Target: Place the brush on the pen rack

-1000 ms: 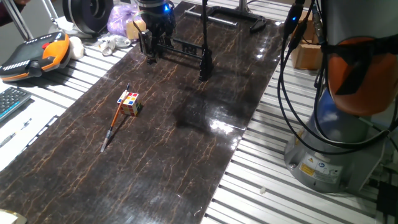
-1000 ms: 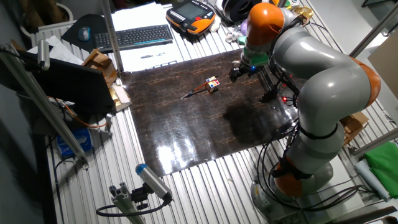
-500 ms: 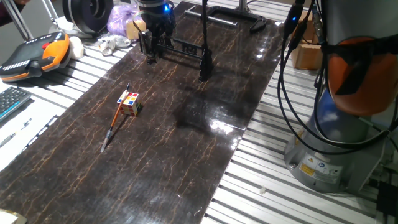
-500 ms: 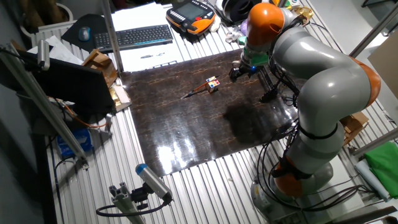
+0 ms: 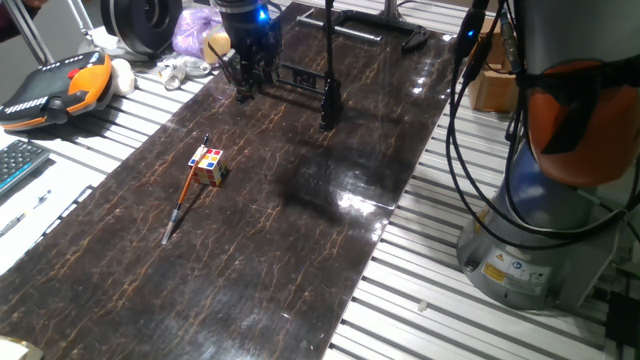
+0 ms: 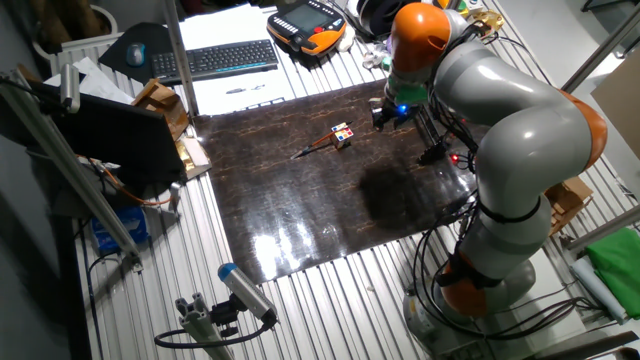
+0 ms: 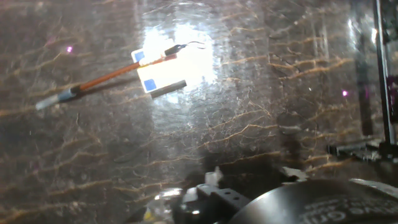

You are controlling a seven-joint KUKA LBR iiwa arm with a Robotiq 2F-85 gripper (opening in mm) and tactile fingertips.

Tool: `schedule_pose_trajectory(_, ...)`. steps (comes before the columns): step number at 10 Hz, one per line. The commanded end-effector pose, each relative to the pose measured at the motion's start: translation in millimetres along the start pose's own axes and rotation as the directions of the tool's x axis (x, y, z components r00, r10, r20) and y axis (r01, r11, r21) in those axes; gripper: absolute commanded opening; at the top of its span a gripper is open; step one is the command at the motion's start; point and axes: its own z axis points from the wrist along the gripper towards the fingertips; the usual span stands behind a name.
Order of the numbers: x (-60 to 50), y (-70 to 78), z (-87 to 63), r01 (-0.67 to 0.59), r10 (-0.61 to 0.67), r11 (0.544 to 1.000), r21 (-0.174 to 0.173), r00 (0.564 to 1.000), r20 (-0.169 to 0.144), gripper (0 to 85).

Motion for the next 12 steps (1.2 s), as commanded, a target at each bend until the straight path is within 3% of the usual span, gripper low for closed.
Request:
schedule_pose_trajectory(1, -0.1, -0.2, 0.4, -0.001, 0.001, 1.0, -0.001, 1.0, -0.001, 0.7)
schedule_pose_trajectory(6, 0.1, 2.3, 7.2, -0.025, 0.025, 1.0, -0.012, 1.0, -0.001, 0.7)
schedule_pose_trajectory(9, -4.7, 16.3, 20.9, -0.076, 0.076, 0.997, -0.017, 0.997, -0.006, 0.7)
schedule_pose_trajectory(12, -14.9, 26.3, 37.4, -0.167, 0.166, 0.984, -0.062, 0.986, -0.029, 0.7)
